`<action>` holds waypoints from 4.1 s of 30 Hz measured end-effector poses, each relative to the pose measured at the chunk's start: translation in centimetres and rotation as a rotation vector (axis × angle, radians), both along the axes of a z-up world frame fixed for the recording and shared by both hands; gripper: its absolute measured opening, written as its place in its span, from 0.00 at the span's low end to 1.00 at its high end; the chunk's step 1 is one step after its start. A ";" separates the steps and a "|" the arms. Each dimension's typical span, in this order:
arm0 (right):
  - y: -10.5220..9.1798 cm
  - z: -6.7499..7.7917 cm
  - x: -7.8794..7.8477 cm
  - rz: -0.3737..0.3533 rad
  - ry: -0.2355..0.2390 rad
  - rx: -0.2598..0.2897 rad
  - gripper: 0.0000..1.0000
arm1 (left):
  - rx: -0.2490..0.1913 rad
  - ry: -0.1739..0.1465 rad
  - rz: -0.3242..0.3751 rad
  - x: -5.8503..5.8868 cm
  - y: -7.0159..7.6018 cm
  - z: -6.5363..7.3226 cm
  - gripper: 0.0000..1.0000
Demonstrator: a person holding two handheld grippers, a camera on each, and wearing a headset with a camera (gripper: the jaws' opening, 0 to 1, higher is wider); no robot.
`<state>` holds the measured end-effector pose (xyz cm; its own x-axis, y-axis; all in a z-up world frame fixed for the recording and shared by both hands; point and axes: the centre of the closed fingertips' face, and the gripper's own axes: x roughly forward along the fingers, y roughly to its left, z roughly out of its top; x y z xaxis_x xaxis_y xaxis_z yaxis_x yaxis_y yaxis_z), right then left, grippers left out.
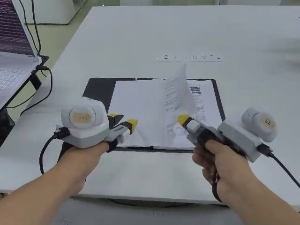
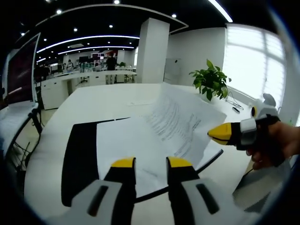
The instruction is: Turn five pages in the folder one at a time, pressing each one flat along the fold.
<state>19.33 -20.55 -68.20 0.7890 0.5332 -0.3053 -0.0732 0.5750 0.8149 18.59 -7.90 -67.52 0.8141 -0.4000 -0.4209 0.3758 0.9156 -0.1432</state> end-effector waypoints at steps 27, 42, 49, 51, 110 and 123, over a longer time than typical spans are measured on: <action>9.7 -2.1 0.0 0.176 -0.021 -0.217 0.00 | -0.060 -0.061 0.169 -2.5 6.1 3.4 0.23; 14.1 -7.8 0.3 0.262 0.074 -0.332 0.00 | -0.082 -0.056 0.199 -3.0 7.0 3.4 0.23; 14.6 -9.7 0.3 0.272 0.138 -0.324 0.00 | -0.081 -0.050 0.226 -3.2 8.1 3.2 0.23; 14.8 -10.0 0.2 0.287 0.130 -0.345 0.00 | -0.080 -0.048 0.228 -3.2 8.2 3.1 0.23; 3.5 -8.0 7.5 0.209 -0.192 -0.531 0.00 | 0.127 0.040 0.182 1.1 4.7 -11.3 0.28; 3.4 -9.0 12.1 0.193 -0.235 -0.539 0.00 | 0.127 0.021 0.186 1.5 4.7 -11.7 0.28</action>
